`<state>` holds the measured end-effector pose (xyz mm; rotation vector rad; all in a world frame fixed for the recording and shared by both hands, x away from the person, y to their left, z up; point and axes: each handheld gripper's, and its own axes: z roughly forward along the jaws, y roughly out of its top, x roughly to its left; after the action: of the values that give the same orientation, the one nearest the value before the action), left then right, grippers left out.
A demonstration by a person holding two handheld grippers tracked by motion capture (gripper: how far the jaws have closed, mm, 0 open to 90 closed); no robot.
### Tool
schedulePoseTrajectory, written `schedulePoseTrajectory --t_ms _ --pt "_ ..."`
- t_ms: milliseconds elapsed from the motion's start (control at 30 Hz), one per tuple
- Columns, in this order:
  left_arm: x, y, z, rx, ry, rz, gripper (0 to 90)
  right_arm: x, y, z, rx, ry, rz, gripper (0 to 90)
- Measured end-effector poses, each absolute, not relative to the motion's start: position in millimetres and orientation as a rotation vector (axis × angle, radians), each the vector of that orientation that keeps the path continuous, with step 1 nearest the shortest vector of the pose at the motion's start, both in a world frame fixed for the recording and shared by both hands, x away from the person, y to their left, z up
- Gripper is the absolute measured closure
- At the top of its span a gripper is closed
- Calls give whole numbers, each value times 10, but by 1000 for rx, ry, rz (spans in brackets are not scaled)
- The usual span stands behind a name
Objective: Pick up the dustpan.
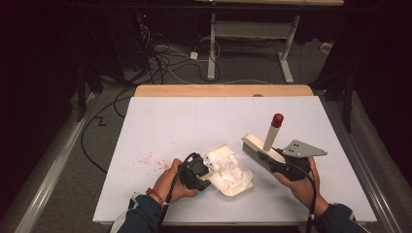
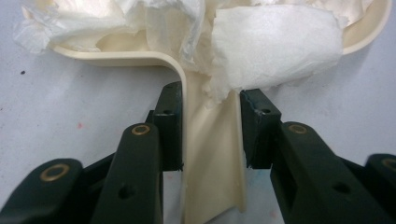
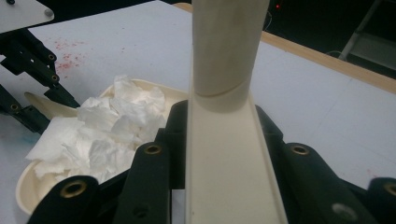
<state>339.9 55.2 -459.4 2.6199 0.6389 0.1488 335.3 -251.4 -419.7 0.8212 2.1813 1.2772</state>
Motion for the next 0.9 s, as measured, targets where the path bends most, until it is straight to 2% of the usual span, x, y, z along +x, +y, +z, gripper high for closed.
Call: schedulePoseTrajectory --t_ms 533,900 --pt "3399 747 -4625 2571 704 158 627 3313 -2830 -4049 826 2188 1274 682" --pt "3367 1002 -4641 2492 844 217 627 3238 -2899 -4008 791 2329 1284 681"
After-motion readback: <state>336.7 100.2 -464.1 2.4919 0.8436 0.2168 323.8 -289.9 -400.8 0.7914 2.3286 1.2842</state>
